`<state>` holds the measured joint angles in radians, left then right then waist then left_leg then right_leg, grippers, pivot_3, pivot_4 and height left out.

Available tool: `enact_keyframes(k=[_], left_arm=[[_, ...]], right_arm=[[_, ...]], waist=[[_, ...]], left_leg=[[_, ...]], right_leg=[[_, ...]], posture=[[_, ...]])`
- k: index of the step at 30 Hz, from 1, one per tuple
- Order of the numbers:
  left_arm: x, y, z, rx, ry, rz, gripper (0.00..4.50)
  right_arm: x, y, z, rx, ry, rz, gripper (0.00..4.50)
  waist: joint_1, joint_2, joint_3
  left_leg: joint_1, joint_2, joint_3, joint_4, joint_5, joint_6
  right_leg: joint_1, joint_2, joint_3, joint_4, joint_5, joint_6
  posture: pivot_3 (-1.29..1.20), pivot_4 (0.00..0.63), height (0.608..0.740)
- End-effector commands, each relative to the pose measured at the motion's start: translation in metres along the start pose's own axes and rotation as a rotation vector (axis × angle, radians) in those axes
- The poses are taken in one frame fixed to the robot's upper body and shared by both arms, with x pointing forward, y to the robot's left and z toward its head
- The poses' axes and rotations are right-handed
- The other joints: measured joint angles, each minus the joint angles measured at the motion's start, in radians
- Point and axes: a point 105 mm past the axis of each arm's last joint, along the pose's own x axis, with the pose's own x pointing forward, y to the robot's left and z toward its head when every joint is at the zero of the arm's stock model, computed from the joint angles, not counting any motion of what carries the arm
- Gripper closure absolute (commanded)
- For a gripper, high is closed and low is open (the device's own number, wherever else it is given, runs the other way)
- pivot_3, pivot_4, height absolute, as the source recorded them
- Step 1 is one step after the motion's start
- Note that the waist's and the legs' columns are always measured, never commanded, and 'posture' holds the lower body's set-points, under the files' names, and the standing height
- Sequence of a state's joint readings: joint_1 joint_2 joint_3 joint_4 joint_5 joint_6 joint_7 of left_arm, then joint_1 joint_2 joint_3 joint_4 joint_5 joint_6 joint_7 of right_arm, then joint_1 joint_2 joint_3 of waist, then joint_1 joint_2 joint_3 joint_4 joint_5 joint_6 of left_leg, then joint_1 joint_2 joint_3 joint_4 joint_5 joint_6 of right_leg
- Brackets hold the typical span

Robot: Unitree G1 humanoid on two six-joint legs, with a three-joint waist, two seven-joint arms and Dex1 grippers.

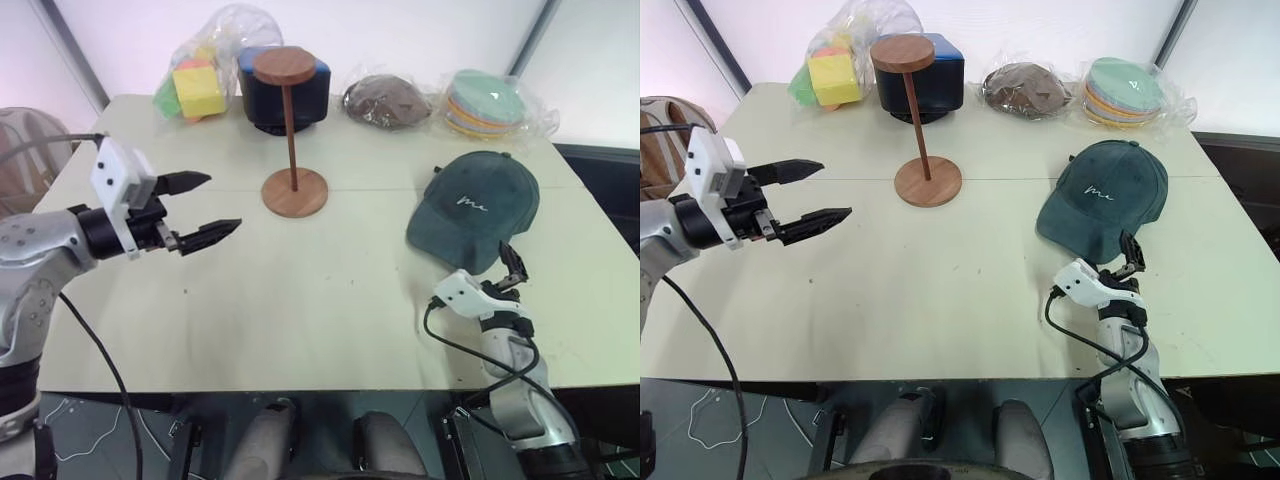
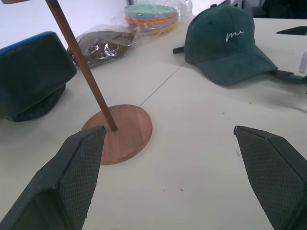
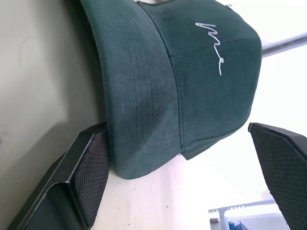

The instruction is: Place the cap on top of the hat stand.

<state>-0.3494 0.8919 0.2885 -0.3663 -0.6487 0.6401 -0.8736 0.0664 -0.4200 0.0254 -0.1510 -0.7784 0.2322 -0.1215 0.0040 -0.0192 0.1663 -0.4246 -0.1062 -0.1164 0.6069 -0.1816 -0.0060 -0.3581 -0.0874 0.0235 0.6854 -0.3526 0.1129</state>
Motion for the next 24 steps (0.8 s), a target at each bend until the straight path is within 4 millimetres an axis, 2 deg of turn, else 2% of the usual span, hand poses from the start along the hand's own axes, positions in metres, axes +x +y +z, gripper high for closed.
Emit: enact_keyframes(k=[1, 6, 7, 9, 10, 15, 24], left_arm=[[-0.002, 0.001, 0.011, 0.052, -0.024, 0.005, 0.0], [-0.003, 0.002, 0.012, 0.057, -0.024, 0.011, 0.0], [-0.003, 0.001, 0.012, 0.058, -0.024, 0.012, 0.0], [-0.003, 0.001, 0.012, 0.059, -0.024, 0.013, 0.0], [-0.003, 0.001, 0.012, 0.06, -0.023, 0.013, 0.0], [-0.004, 0.002, 0.012, 0.06, -0.022, 0.015, 0.0], [-0.004, 0.002, 0.013, 0.062, -0.02, 0.014, 0.0]], right_arm=[[0.0, 0.005, -0.016, -0.007, 0.061, -0.001, 0.02], [0.003, 0.005, -0.013, -0.011, 0.048, -0.015, 0.02], [0.003, 0.005, -0.012, -0.012, 0.045, -0.016, 0.56], [0.004, 0.005, -0.011, -0.013, 0.041, -0.021, 1.19], [0.004, 0.005, -0.011, -0.014, 0.037, -0.024, 1.84], [0.005, 0.005, -0.009, -0.011, 0.029, -0.034, 4.42], [0.005, -0.002, -0.004, -0.014, 0.002, -0.085, 4.47]], waist=[[0.0, 0.0, 0.0], [0.001, 0.0, 0.0], [0.001, 0.0, 0.0], [0.004, 0.001, 0.0], [0.005, 0.001, 0.0], [-0.005, -0.001, -0.001], [-0.017, -0.002, -0.001]], left_leg=[[0.0, 0.0, 0.0, 0.0, 0.0, 0.0], [0.0, 0.0, 0.0, 0.0, 0.0, 0.0], [0.0, 0.0, 0.0, 0.0, 0.0, 0.0], [0.0, 0.0, 0.0, -0.001, 0.0, 0.0], [0.0, 0.0, 0.0, -0.001, 0.0, 0.0], [0.001, 0.0, 0.0, -0.004, 0.0, -0.001], [0.004, 0.0, 0.0, -0.01, 0.001, -0.002]], right_leg=[[0.0, 0.0, 0.0, 0.0, 0.0, 0.0], [0.0, 0.0, 0.0, 0.0, 0.0, 0.0], [0.0, 0.0, 0.0, 0.0, 0.0, 0.0], [0.0, 0.0, 0.0, 0.0, 0.0, 0.0], [0.0, 0.0, 0.0, 0.0, 0.0, 0.0], [-0.001, 0.0, 0.0, -0.001, 0.0, 0.0], [-0.001, 0.0, 0.001, -0.002, 0.0, 0.0]], posture=[[0.0, 0.15, 0.74], [0.0, 0.15, 0.74], [0.0, 0.15, 0.74], [0.0, 0.15, 0.74], [0.0, 0.15, 0.74], [0.0, 0.15, 0.74], [0.0, 0.15, 0.74]])
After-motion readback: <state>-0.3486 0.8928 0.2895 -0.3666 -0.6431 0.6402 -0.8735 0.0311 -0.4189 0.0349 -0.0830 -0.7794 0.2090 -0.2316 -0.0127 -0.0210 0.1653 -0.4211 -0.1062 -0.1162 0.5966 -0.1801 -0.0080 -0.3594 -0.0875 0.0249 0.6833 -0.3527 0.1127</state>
